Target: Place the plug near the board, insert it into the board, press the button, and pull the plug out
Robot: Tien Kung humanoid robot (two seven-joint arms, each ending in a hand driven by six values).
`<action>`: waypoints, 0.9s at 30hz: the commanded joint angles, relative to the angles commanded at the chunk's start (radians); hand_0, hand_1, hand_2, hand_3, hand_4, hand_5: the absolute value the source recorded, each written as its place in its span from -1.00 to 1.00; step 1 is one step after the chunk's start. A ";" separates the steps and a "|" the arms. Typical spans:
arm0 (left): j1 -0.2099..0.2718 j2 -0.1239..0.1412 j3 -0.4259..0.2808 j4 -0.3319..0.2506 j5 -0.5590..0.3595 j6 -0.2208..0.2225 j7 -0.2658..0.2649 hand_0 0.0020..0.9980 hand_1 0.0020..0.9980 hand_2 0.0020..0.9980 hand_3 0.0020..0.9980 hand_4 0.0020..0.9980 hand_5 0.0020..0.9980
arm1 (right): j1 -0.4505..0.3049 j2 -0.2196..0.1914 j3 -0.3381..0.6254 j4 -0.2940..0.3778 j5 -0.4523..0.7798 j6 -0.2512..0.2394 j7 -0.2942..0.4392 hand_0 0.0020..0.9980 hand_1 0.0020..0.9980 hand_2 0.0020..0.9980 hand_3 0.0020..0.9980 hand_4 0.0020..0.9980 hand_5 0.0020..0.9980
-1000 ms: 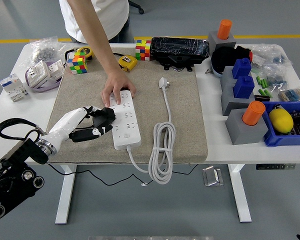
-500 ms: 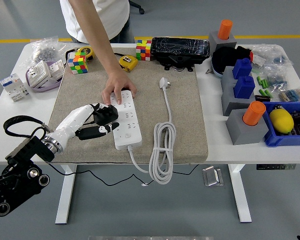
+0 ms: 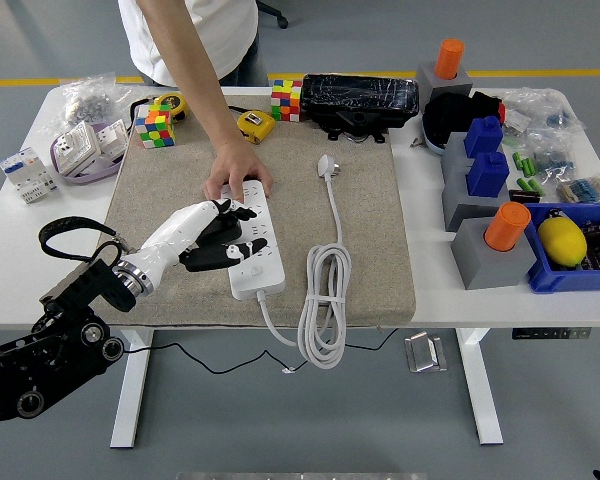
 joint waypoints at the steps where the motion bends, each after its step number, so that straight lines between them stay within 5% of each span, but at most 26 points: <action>1: -0.005 -0.003 0.003 0.001 -0.001 -0.001 0.001 0.39 0.44 0.43 0.45 0.65 0.46 | 0.000 0.000 0.000 0.000 0.000 0.000 0.000 0.17 0.33 0.27 0.13 0.96 0.17; 27: -0.027 -0.022 0.023 0.004 -0.042 0.000 -0.012 0.37 0.41 0.42 0.45 0.65 0.45 | -0.001 -0.001 0.003 0.006 -0.002 -0.001 0.001 0.17 0.33 0.27 0.13 0.96 0.16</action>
